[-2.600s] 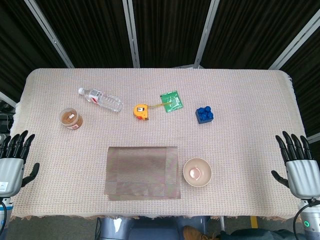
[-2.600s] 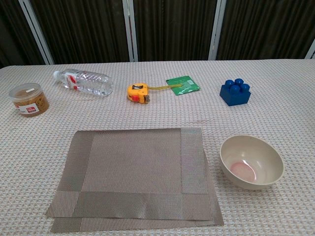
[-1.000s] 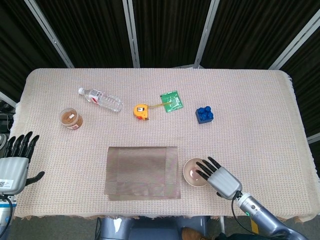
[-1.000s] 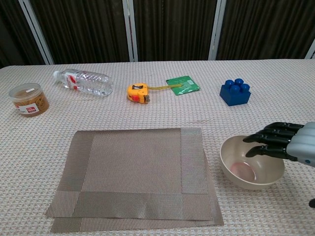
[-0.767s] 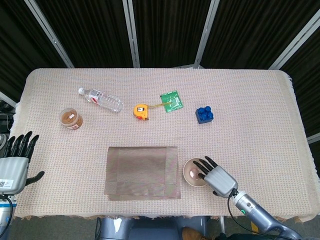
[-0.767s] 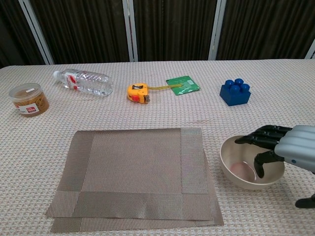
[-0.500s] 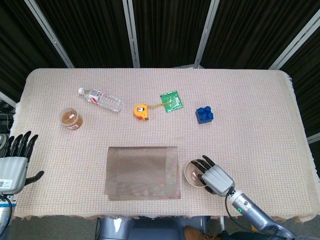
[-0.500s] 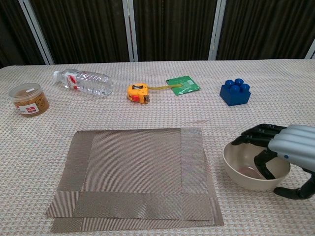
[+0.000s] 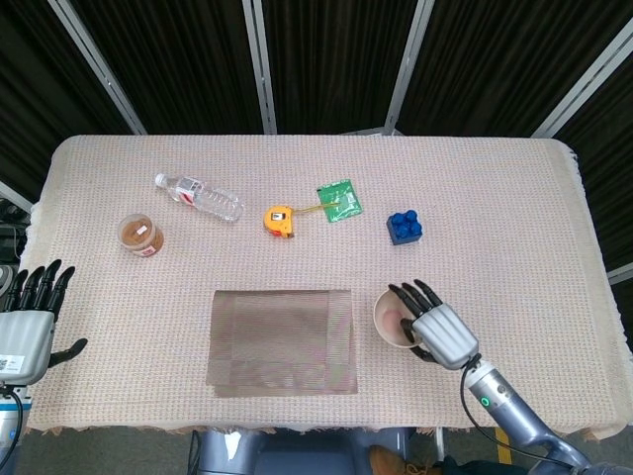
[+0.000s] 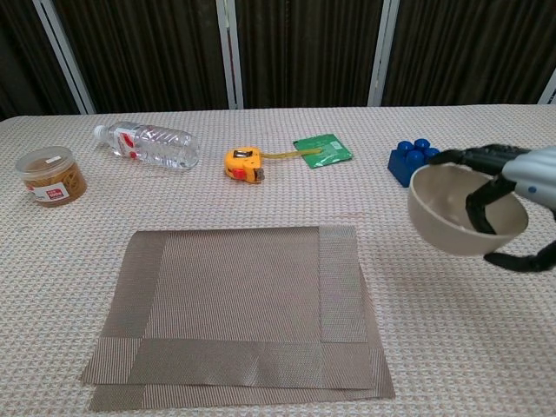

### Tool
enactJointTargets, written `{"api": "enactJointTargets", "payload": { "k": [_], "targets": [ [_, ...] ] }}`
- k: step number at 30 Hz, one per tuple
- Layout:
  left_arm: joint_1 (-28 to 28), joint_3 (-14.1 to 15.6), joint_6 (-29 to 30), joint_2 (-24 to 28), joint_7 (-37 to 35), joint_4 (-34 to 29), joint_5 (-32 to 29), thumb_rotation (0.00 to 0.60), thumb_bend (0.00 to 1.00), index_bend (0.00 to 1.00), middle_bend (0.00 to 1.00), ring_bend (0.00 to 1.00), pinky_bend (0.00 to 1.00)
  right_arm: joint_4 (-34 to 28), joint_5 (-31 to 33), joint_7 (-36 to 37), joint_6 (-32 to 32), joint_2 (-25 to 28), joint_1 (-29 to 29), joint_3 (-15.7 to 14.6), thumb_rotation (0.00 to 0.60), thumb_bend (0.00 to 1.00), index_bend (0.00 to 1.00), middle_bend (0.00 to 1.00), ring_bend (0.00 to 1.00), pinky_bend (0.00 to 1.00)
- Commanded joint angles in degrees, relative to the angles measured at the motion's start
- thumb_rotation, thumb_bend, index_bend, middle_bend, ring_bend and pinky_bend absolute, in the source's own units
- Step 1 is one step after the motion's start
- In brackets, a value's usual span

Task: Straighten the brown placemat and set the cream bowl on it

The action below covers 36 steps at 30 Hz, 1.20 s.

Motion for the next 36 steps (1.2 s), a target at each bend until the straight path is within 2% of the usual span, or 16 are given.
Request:
{"api": "enactJointTargets", "payload": {
  "k": [1, 5, 8, 14, 23, 25, 27, 29, 31, 36],
  "targets": [
    [0.0, 0.0, 0.0, 0.1, -0.2, -0.1, 0.1, 0.6, 0.13, 0.0, 0.0, 0.0, 0.0, 3.2, 5.1, 1.1, 0.9, 1.5, 0.1, 4.3, 0.6, 0.25, 0.66, 0.0, 0.0, 0.0],
    [0.1, 0.0, 0.2, 0.3, -0.3, -0.4, 0.3, 0.6, 0.14, 0.0, 0.0, 0.0, 0.0, 9.9, 12.1, 1.7, -1.9, 1.1, 0.9, 7.9, 0.6, 0.25, 0.66, 0.0, 0.0, 0.0],
    [0.1, 0.0, 0.2, 0.3, -0.4, -0.5, 0.3, 0.6, 0.13, 0.0, 0.0, 0.0, 0.0, 14.4, 15.8, 1.7, -4.9, 0.0, 1.6, 9.0, 0.6, 0.25, 0.66, 0.0, 0.0, 0.0],
    [-0.1, 0.0, -0.4, 0.3, -0.2, -0.7, -0.3, 0.6, 0.13, 0.0, 0.0, 0.0, 0.0, 22.4, 22.0, -0.8, -10.7, -3.6, 2.8, 9.8, 0.6, 0.25, 0.66, 0.0, 0.0, 0.0],
    [-0.2, -0.1, -1.0, 0.3, -0.6, -0.9, -1.0, 0.6, 0.14, 0.0, 0.0, 0.0, 0.0, 29.1, 24.2, 0.1, -13.5, -7.7, 3.5, 9.6, 0.6, 0.25, 0.66, 0.0, 0.0, 0.0],
    [-0.2, -0.1, -1.0, 0.4, -0.6, -0.9, -1.0, 0.6, 0.14, 0.0, 0.0, 0.0, 0.0, 29.6, 24.1, 0.3, -13.5, -8.0, 3.5, 9.5, 0.6, 0.25, 0.54, 0.0, 0.0, 0.0],
    [-0.2, 0.0, -1.0, 0.4, -0.7, -0.9, -1.0, 0.6, 0.14, 0.0, 0.0, 0.0, 0.0, 29.9, 24.2, 0.2, -13.7, -8.1, 3.4, 9.2, 0.6, 0.24, 0.23, 0.0, 0.0, 0.0],
    [-0.2, 0.1, -1.1, 0.4, -0.9, -1.0, -0.9, 0.6, 0.14, 0.0, 0.0, 0.0, 0.0, 29.8, 24.4, -0.8, -14.3, -7.7, 3.1, 8.6, 0.6, 0.2, 0.06, 0.0, 0.0, 0.0],
    [-0.2, 0.2, -1.2, 0.6, -1.2, -1.3, -0.6, 0.6, 0.14, 0.0, 0.0, 0.0, 0.0, 27.5, 25.0, -1.2, -14.6, -6.5, 2.6, 8.5, 0.6, 0.17, 0.0, 0.0, 0.0, 0.0],
    [0.0, 0.6, -0.8, 1.0, -1.7, -1.9, 0.6, 0.6, 0.14, 0.0, 0.0, 0.0, 0.0, 18.2, 23.6, -0.5, -10.3, -1.3, 0.4, 8.3, 0.6, 0.16, 0.0, 0.0, 0.0, 0.0]
  ]
}}
